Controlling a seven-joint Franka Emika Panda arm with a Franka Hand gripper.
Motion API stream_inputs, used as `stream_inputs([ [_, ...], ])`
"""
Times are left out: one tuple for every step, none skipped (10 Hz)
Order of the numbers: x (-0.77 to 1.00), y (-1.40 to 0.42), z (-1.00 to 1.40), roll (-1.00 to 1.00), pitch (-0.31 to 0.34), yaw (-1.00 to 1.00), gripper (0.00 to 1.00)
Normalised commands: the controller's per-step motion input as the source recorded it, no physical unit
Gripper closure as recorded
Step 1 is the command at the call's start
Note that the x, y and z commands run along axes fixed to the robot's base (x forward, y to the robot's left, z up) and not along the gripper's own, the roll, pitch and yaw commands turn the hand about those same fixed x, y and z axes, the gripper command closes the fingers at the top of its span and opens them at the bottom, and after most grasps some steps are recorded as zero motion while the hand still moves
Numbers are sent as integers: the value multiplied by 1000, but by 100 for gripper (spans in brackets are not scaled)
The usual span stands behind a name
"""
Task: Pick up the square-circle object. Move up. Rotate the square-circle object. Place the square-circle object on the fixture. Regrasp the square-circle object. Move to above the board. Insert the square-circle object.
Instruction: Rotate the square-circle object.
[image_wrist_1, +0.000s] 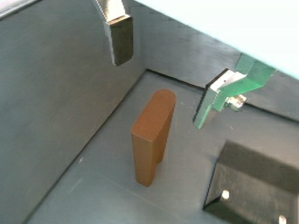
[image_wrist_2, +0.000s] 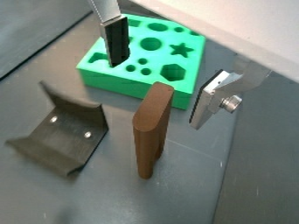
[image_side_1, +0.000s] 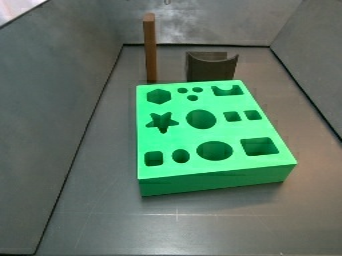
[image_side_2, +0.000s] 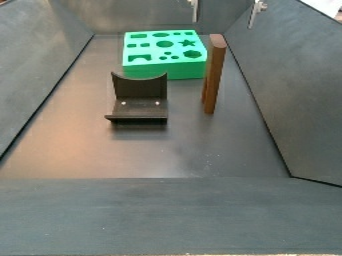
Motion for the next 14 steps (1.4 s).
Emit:
stream_inputs([
  [30,2,-15,-21,50,1000,0],
  [31,2,-13,-27,64,946,0],
  [32,2,-12,-27,63,697,0],
  [32,2,-11,-27,62,453,0],
  [33,2,-9,-26,61,245,0],
  [0,0,-1000,-26,60,105,0],
  [10,1,-1000,-24,48,66,0],
  [31,6,-1000,-12,0,50,0],
  [26,6,-1000,-6,-11,47,0],
  [16,6,-807,8,-36,42,0],
  [8,5,-639,17,-49,39,0],
  [6,4,-418,29,-57,34,0],
  [10,5,-258,37,-57,31,0],
  [0,0,0,45,-46,27,100],
])
